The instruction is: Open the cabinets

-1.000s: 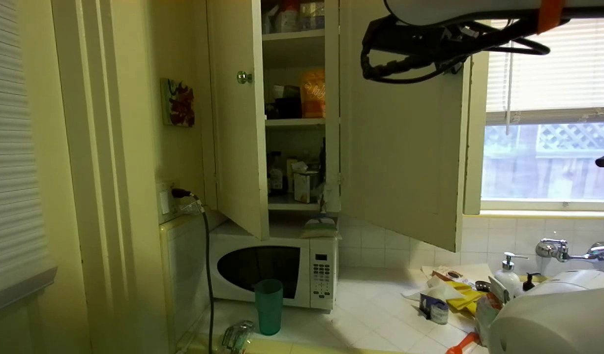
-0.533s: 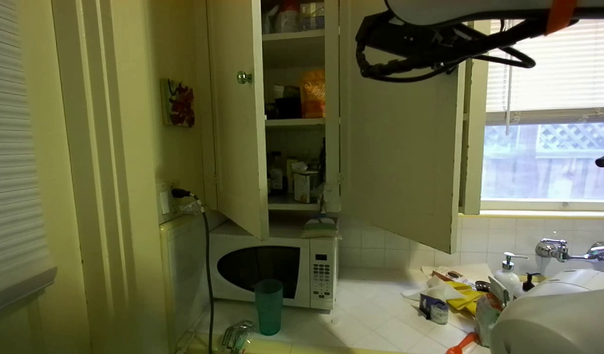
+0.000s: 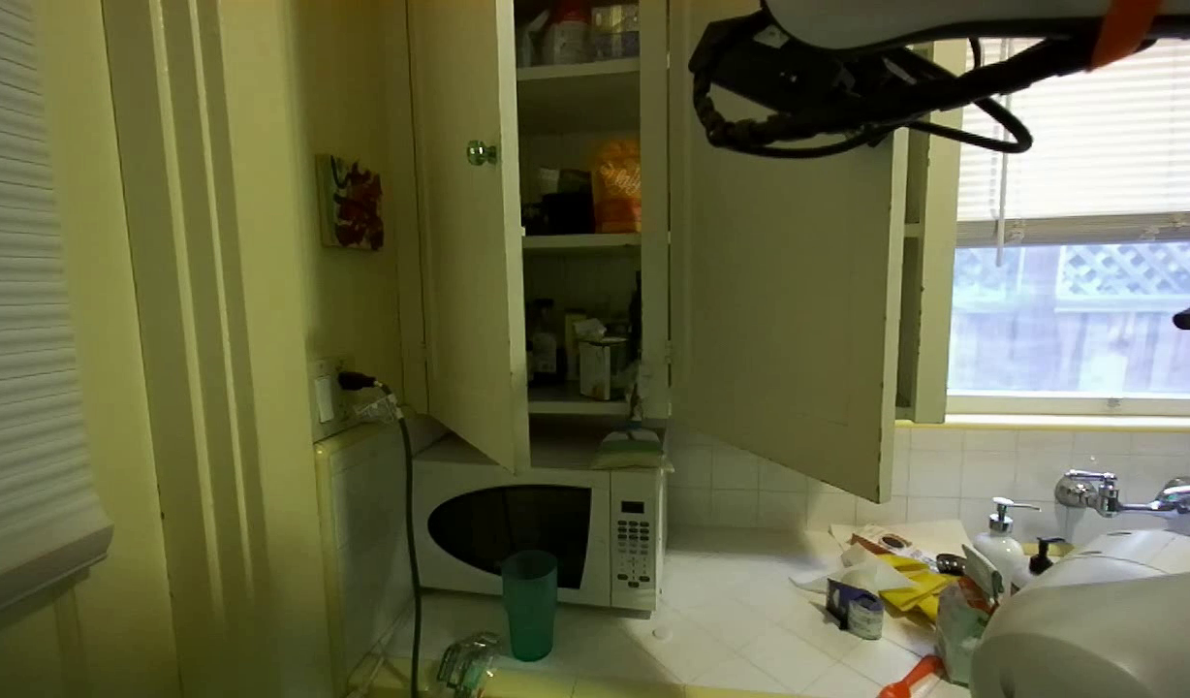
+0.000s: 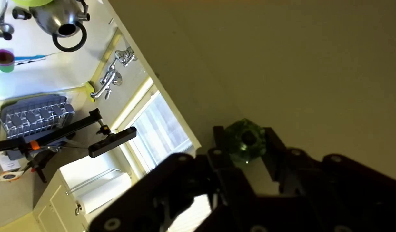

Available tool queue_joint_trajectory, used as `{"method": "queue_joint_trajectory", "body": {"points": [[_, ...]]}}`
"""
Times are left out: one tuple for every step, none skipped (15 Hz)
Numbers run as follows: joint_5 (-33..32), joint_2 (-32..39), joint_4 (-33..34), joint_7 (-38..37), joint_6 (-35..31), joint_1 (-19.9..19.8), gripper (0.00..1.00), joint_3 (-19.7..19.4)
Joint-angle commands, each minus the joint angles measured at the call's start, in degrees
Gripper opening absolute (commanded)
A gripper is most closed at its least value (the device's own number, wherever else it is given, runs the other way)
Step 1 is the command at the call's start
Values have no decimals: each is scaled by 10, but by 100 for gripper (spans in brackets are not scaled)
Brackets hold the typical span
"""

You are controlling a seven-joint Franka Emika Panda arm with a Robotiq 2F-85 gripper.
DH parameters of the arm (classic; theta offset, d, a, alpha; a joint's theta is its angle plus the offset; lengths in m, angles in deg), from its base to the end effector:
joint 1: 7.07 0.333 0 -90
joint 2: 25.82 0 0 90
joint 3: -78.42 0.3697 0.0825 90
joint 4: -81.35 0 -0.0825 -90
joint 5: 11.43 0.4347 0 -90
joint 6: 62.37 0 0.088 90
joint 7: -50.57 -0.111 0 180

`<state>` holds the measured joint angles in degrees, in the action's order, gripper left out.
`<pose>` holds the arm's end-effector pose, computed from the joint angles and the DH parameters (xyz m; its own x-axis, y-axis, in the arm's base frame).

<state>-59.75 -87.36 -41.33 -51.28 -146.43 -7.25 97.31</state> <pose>0.1610 0.0815 0.8319 -0.4481 -0.5247 0.7238 -0.8218 -0.0770 -0.5646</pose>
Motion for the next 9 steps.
{"method": "queue_joint_trajectory", "body": {"points": [[34, 48, -37, -84, -84, 37, 8, -9], [35, 48, -37, -91, -84, 38, 8, -6], [36, 49, -37, -99, -83, 39, 8, -4], [35, 49, -38, -106, -84, 41, 8, -2], [34, 49, -39, -113, -85, 43, 8, -1], [33, 49, -40, -120, -86, 44, 8, 0], [32, 49, -41, -126, -88, 46, 8, 1], [31, 49, -42, -132, -89, 47, 8, 1], [30, 49, -42, -139, -91, 48, 8, 2]]}}
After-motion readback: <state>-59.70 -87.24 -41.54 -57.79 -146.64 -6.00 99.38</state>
